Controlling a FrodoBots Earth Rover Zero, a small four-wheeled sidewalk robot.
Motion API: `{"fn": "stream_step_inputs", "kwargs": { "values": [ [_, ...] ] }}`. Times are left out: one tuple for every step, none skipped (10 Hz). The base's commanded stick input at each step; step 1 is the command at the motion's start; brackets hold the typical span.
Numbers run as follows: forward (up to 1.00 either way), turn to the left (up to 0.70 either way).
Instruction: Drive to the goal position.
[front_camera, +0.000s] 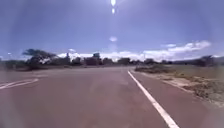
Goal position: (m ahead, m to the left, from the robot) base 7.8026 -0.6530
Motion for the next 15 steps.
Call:
{"fn": "stream_step_inputs", "kwargs": {
  "values": [
    [0.7, -0.08],
    [0.7, -0.14],
    [0.7, -0.14],
    [0.7, -0.14],
    [0.7, -0.14],
    [0.7, -0.14],
    [0.7, -0.14],
    [0.7, -0.14],
    [0.7, -0.14],
    [0.7, -0.14],
    [0.7, -0.14],
    [0.7, -0.14],
    [0.7, -0.14],
    [0.7, -0.14],
    [0.7, -0.14]
  ]
}}
